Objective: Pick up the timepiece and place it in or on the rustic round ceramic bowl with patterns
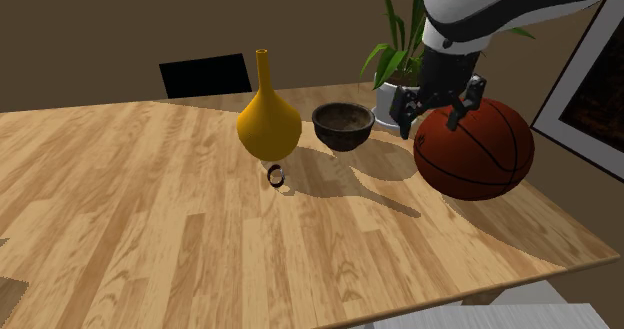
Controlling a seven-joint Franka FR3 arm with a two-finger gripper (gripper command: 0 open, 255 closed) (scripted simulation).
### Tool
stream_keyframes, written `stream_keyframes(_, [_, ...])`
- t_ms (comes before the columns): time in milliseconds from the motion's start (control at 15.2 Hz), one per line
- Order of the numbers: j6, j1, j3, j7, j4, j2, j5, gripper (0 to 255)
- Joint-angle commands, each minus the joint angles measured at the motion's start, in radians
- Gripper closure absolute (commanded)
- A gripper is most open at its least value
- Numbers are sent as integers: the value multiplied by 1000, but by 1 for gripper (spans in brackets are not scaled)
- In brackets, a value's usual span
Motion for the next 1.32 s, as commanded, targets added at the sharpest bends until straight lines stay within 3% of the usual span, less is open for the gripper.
stream_keyframes(0, [37, 8, 41, 45, 25, 56, 1, 0])
stream_keyframes(594, [177, 26, 190, 243, 166, 336, -88, 0])
stream_keyframes(924, [217, 57, 247, 375, 287, 521, -202, 0])
stream_keyframes(1254, [222, 127, 263, 497, 443, 717, -334, 0])
